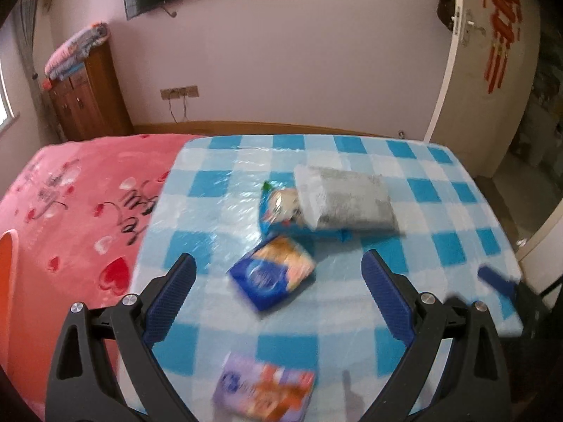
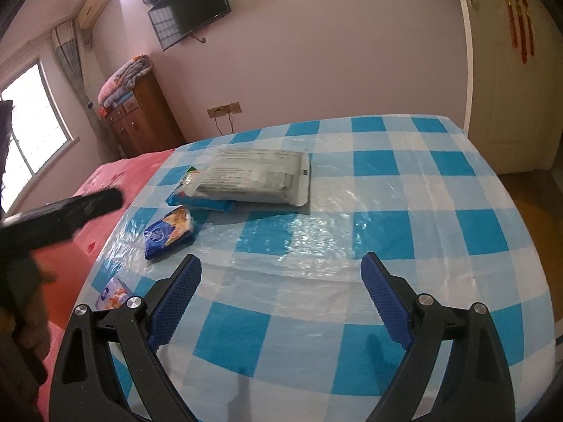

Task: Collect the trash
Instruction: 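Lower the left tool onto the blue cartoon snack pack and close on it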

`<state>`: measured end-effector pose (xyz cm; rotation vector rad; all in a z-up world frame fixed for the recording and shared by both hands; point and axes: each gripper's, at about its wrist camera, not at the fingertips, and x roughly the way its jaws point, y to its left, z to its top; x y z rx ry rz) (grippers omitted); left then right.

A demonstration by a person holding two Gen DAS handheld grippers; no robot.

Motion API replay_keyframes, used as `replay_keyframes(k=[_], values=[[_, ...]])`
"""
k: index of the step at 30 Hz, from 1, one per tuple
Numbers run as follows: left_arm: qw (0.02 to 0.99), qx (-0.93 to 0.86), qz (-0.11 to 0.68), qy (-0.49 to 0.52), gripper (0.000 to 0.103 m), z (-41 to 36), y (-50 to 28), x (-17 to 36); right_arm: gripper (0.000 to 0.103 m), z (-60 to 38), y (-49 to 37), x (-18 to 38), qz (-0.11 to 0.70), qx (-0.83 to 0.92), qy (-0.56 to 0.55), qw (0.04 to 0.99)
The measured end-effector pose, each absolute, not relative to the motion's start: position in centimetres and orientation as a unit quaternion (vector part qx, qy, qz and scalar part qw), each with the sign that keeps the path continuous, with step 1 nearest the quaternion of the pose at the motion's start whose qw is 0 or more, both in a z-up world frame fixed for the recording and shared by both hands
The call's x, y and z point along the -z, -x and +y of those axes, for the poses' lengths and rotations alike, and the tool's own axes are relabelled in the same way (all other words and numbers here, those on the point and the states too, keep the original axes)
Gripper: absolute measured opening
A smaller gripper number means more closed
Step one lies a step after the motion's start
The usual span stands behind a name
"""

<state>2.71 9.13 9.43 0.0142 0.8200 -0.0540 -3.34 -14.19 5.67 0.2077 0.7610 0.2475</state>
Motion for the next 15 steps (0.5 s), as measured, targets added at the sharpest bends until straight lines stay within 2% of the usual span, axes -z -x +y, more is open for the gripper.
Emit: replay_keyframes(k=[9, 15], values=[[0.894, -0.020, 0.442, 0.062, 0.094, 9.8, -13.1, -6.8, 0.091, -17.2, 2.6, -5.2, 0.370, -0.124, -0.135, 0.911], [0.864, -0.037, 0.489, 0.115, 0.076, 10.4, -17.4, -3.7, 0.091, -19.3, 2.2, -5.1, 0.366, -0.122, -0.164, 0.908]])
